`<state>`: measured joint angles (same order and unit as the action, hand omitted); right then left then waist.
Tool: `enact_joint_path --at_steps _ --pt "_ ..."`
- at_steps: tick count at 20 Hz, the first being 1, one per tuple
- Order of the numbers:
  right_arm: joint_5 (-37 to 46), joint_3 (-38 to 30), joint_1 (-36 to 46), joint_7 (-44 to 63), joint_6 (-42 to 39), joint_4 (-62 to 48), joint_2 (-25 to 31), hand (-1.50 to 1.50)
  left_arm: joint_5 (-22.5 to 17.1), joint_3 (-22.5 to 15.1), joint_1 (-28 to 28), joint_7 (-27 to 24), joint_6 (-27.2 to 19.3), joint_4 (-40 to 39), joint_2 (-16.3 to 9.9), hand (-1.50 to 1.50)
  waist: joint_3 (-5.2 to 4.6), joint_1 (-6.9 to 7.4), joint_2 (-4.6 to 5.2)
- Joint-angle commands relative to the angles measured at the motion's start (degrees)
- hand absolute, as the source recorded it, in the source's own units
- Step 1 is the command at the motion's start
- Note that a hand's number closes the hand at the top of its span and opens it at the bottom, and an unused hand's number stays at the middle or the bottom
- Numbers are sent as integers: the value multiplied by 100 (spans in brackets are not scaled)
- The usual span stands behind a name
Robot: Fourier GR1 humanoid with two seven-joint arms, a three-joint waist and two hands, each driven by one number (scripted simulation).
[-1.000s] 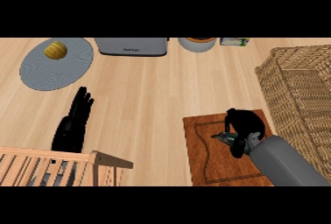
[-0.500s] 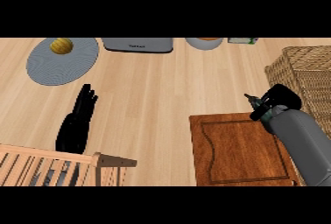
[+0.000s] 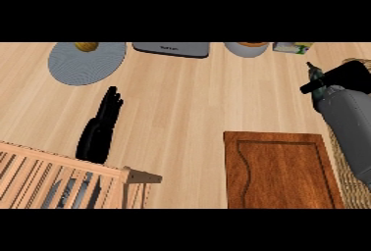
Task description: Pick the eggplant from the cutting board and place it in the basket
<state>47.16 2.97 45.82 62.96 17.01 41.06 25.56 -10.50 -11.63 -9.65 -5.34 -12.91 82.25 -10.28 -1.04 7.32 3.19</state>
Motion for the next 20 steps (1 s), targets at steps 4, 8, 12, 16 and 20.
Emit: enact_joint_path --at_steps 4,8,12,16,20 --pt "1290 -87 966 1157 1805 -378 -14 150 7 -140 -237 8 51 134 85 0 97 141 -94" --pt "1860 -227 1396 1386 2185 -639 -72 150 -14 -25 -236 -62 16 102 -13 0 96 155 -116" --pt "2298 -442 1838 1724 2175 -985 -174 150 5 -89 -182 -71 -22 129 49 0 94 104 -141" --pt "2662 -711 2085 2097 2036 -1308 -90 150 -91 38 -213 2 -14 132 -73 0 91 -63 -183" --pt "3043 -1001 2166 2216 1802 -1723 -43 150 -18 -44 67 -126 -106 186 -42 0 87 -167 -215"
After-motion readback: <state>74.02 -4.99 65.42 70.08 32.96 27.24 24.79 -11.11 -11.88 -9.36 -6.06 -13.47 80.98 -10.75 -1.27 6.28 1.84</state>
